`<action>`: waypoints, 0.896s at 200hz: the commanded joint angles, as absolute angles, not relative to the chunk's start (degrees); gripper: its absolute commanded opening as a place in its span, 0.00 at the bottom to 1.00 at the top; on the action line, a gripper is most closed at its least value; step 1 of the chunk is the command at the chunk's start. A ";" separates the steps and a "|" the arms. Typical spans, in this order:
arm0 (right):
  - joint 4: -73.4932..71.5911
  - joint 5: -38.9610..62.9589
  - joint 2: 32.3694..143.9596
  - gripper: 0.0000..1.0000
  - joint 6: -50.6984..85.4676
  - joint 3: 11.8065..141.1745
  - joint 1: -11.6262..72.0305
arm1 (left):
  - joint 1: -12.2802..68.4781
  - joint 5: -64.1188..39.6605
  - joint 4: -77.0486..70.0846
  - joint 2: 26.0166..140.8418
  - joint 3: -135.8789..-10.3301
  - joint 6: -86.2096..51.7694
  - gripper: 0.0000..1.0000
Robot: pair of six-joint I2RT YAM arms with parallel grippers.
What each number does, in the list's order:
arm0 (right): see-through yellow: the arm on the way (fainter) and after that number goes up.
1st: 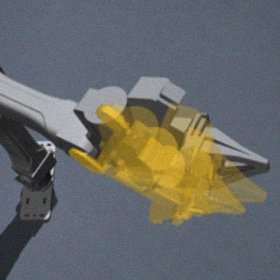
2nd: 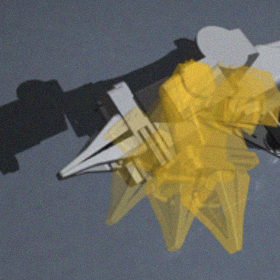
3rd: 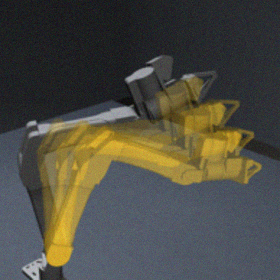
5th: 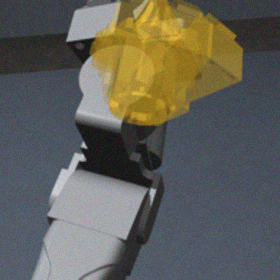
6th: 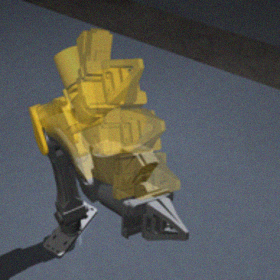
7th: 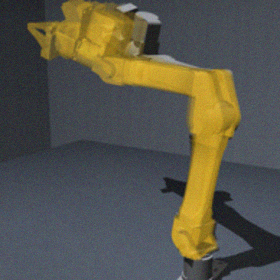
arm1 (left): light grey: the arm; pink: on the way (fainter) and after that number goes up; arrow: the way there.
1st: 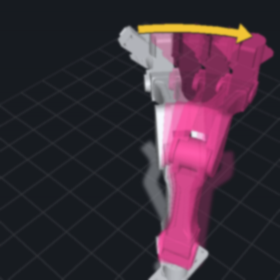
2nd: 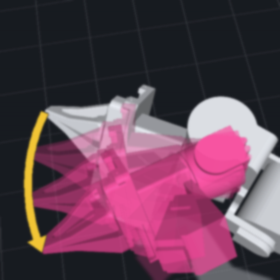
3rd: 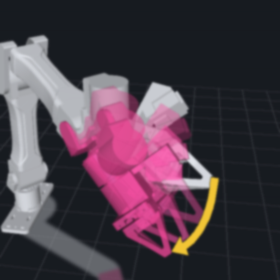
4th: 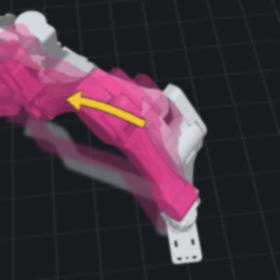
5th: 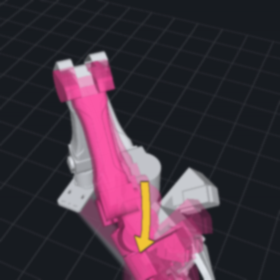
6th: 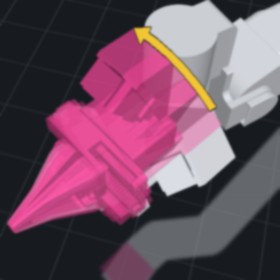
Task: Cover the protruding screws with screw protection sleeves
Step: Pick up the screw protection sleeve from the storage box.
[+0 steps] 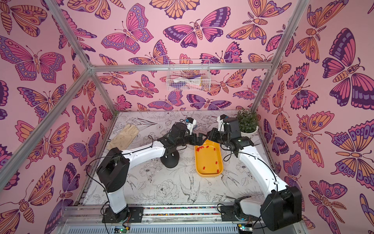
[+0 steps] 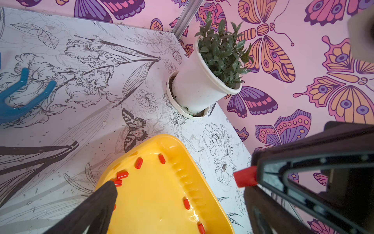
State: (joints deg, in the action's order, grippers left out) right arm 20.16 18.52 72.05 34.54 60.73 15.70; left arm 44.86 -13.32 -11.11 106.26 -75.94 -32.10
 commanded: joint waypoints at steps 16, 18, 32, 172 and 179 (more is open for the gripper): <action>21.03 19.47 70.68 0.10 34.80 60.11 15.21 | 44.21 -12.74 -13.00 106.83 -75.74 -32.59 1.00; 21.03 19.50 70.60 0.10 34.80 60.07 15.23 | 44.21 -12.70 -12.96 106.80 -75.71 -32.60 1.00; 21.07 19.42 70.58 0.10 34.80 59.98 15.21 | 44.21 -12.71 -13.10 106.75 -75.67 -32.59 1.00; 20.13 18.26 70.62 0.09 34.12 59.58 15.00 | 45.26 -12.60 -9.93 98.88 -67.81 -33.12 1.00; 20.20 18.36 70.72 0.09 34.02 59.67 15.02 | 45.26 -12.20 -8.77 97.99 -67.76 -32.61 1.00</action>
